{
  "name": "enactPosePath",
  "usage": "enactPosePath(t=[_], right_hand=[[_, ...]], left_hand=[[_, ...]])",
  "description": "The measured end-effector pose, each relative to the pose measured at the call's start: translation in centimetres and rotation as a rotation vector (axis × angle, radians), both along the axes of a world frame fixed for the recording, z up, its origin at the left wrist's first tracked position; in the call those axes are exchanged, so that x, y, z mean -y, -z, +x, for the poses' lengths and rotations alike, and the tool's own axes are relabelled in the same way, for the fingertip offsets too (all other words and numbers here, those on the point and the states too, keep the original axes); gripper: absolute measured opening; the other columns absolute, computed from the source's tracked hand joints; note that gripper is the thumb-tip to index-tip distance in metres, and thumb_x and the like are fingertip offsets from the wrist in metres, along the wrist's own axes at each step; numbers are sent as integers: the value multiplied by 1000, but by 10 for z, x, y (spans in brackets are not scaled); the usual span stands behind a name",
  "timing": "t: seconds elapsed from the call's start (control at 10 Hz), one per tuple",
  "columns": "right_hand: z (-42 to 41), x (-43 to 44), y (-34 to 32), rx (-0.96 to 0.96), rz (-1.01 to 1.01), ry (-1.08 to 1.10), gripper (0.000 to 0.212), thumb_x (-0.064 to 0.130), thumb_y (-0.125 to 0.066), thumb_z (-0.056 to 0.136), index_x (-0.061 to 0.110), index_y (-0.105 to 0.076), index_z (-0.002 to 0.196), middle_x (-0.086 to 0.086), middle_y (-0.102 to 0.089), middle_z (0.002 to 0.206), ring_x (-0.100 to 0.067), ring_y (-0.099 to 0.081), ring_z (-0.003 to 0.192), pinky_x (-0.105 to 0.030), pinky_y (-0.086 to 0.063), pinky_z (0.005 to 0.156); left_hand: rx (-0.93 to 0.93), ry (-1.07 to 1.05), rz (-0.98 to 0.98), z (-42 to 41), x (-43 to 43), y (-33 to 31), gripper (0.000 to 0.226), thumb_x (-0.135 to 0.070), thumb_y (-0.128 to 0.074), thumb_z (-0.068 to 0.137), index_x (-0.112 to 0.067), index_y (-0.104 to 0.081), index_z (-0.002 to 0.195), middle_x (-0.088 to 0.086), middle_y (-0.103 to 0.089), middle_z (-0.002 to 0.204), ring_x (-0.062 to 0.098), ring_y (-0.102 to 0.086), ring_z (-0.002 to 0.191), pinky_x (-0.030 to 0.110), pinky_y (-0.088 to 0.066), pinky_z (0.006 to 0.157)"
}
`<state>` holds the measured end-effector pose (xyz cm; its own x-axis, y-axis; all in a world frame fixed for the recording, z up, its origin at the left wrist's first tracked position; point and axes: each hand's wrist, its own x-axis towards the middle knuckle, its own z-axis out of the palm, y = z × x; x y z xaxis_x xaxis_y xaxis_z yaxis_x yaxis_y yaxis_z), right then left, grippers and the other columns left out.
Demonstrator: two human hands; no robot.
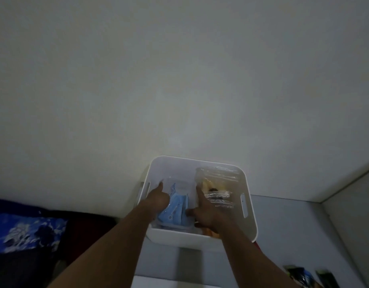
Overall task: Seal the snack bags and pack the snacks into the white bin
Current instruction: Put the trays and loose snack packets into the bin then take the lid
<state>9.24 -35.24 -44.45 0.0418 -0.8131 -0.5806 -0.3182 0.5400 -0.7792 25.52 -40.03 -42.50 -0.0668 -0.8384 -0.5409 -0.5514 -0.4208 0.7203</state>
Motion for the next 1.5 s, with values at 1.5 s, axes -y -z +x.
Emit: enactPosePath(t=[1.5], right_hand=[[-262,-247,62,-851,-182,-125,66,48,-43,99,31,-13,156,-15,-3,164,-38,-2,150,-57,-12,118]], left_hand=[[364,618,-828,-226,-255,103,61,-60,-34,93,-25,-49,140,8,-54,137,31,-48,125,44,-42,105]])
